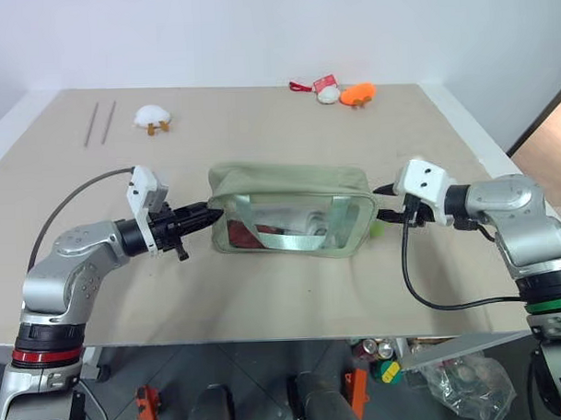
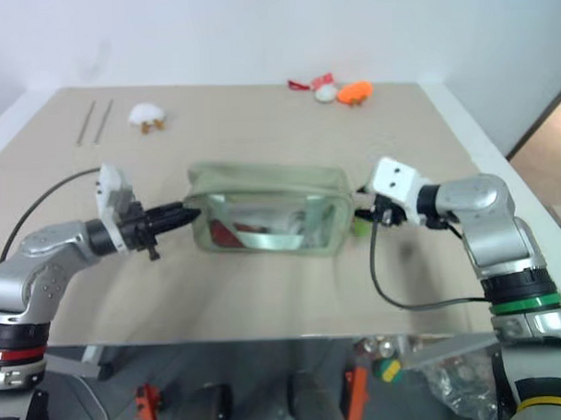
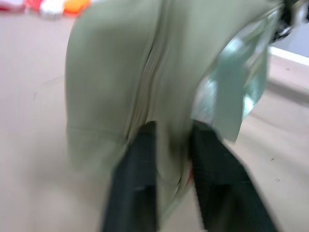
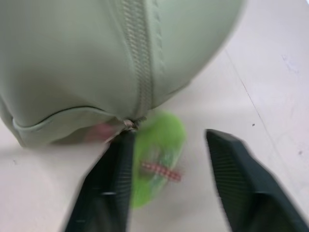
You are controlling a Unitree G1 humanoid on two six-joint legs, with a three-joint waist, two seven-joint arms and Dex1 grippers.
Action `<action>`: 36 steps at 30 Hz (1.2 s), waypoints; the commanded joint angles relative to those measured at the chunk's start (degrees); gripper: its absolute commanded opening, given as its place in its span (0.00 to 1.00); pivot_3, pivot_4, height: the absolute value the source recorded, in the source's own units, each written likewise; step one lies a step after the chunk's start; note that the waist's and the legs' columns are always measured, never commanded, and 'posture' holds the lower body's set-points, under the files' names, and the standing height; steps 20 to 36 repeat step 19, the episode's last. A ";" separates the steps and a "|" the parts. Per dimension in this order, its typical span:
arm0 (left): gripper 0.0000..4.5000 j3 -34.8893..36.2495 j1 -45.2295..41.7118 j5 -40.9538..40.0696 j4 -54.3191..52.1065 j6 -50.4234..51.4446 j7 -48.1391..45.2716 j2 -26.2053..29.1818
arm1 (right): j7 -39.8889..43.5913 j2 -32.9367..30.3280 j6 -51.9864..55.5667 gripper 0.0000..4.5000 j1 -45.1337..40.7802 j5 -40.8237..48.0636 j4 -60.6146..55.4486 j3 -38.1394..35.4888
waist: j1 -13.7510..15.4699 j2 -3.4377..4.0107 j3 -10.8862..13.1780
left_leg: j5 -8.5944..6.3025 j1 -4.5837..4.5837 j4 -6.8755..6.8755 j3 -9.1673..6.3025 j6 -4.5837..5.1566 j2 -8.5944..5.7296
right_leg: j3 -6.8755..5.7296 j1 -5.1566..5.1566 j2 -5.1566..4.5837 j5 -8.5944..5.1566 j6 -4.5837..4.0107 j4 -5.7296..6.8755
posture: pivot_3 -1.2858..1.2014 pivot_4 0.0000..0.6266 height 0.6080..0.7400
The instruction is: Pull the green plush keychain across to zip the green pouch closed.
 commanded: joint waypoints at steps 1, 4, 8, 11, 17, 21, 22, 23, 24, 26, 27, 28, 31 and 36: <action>0.53 4.28 -2.18 -4.76 -2.89 3.45 1.88 0.34 | 1.66 -1.20 3.50 0.85 -1.33 4.81 -1.22 -4.57 | 0.01 0.00 0.00 | 0.00 -0.01 0.00 0.00 0.00 0.01 | 0.00 0.00 0.00 0.07 0.13 0.00 | 0.52 0.24 1.00; 0.77 6.44 -2.98 -6.30 -4.87 5.37 3.81 1.65 | 3.78 -3.39 4.93 1.00 0.34 6.83 -1.40 -6.56 | 0.02 0.01 0.01 | -0.01 -0.08 -0.01 -0.01 0.01 0.00 | -0.01 -0.05 0.00 0.07 0.16 -0.01 | 0.52 0.24 1.00; 0.91 11.14 -0.71 -10.01 -6.90 8.51 3.37 5.31 | 6.23 -6.29 7.04 1.00 3.38 10.91 -2.80 -10.58 | 0.02 0.01 0.01 | -0.04 -0.07 -0.04 -0.01 0.04 0.00 | -0.01 -0.05 -0.01 0.03 0.17 -0.02 | 0.52 0.24 1.00; 0.91 15.24 3.70 -9.36 -6.41 8.22 2.66 9.39 | 7.64 -8.32 10.00 1.00 7.38 15.12 -6.88 -14.96 | -0.23 0.03 0.02 | -0.06 -0.03 -0.08 0.02 0.08 0.02 | 0.01 -0.07 0.00 -0.01 0.10 -0.01 | 0.52 0.24 1.00; 0.91 18.31 10.62 -4.84 -1.57 3.73 1.94 13.17 | 5.07 -8.05 18.95 1.00 13.00 24.52 -16.22 -23.29 | -0.07 0.04 0.03 | -0.06 0.04 -0.09 -0.02 0.08 0.09 | -0.07 -0.08 0.08 -0.18 -0.27 0.08 | 0.52 0.24 1.00; 0.91 18.69 9.86 -5.12 -0.01 3.65 2.98 12.57 | 4.04 -7.85 19.61 1.00 13.80 25.01 -16.89 -23.60 | -0.04 0.03 0.03 | -0.04 0.03 -0.01 -0.01 0.06 0.08 | -0.06 -0.07 0.05 -0.18 -0.28 0.08 | 0.52 0.24 1.00; 0.91 18.69 9.86 -5.12 -0.01 3.65 2.98 12.57 | 4.04 -7.85 19.61 1.00 13.80 25.01 -16.89 -23.60 | -0.04 0.03 0.03 | -0.04 0.03 -0.01 -0.01 0.06 0.08 | -0.06 -0.07 0.05 -0.18 -0.28 0.08 | 0.52 0.24 1.00; 0.91 18.69 9.86 -5.12 -0.01 3.65 2.98 12.57 | 4.04 -7.85 19.61 1.00 13.80 25.01 -16.89 -23.60 | -0.04 0.03 0.03 | -0.04 0.03 -0.01 -0.01 0.06 0.08 | -0.06 -0.07 0.05 -0.18 -0.28 0.08 | 0.52 0.24 1.00; 0.91 18.69 9.86 -5.12 -0.01 3.65 2.98 12.57 | 4.04 -7.85 19.61 1.00 13.80 25.01 -16.89 -23.60 | -0.04 0.03 0.03 | -0.04 0.03 -0.01 -0.01 0.06 0.08 | -0.06 -0.07 0.05 -0.18 -0.28 0.08 | 0.52 0.24 1.00; 0.91 18.69 9.86 -5.12 -0.01 3.65 2.98 12.57 | 4.04 -7.85 19.61 1.00 13.80 25.01 -16.89 -23.60 | -0.04 0.03 0.03 | -0.04 0.03 -0.01 -0.01 0.06 0.08 | -0.06 -0.07 0.05 -0.18 -0.28 0.08 | 0.52 0.24 1.00; 0.91 18.69 9.86 -5.12 -0.01 3.65 2.98 12.57 | 4.04 -7.85 19.61 1.00 13.80 25.01 -16.89 -23.60 | -0.04 0.03 0.03 | -0.04 0.03 -0.01 -0.01 0.06 0.08 | -0.06 -0.07 0.05 -0.18 -0.28 0.08 | 0.52 0.24 1.00; 0.91 18.69 9.86 -5.12 -0.01 3.65 2.98 12.57 | 4.04 -7.85 19.61 1.00 13.80 25.01 -16.89 -23.60 | -0.04 0.03 0.03 | -0.04 0.03 -0.01 -0.01 0.06 0.08 | -0.06 -0.07 0.05 -0.18 -0.28 0.08 | 0.52 0.24 1.00; 0.91 18.69 9.86 -5.12 -0.01 3.65 2.98 12.57 | 4.04 -7.85 19.61 1.00 13.80 25.01 -16.89 -23.60 | -0.04 0.03 0.03 | -0.04 0.03 -0.01 -0.01 0.06 0.08 | -0.06 -0.07 0.05 -0.18 -0.28 0.08 | 0.52 0.24 1.00; 0.91 18.69 9.86 -5.12 -0.01 3.65 2.98 12.57 | 4.04 -7.85 19.61 1.00 13.80 25.01 -16.89 -23.60 | -0.04 0.03 0.03 | -0.04 0.03 -0.01 -0.01 0.06 0.08 | -0.06 -0.07 0.05 -0.18 -0.28 0.08 | 0.52 0.24 1.00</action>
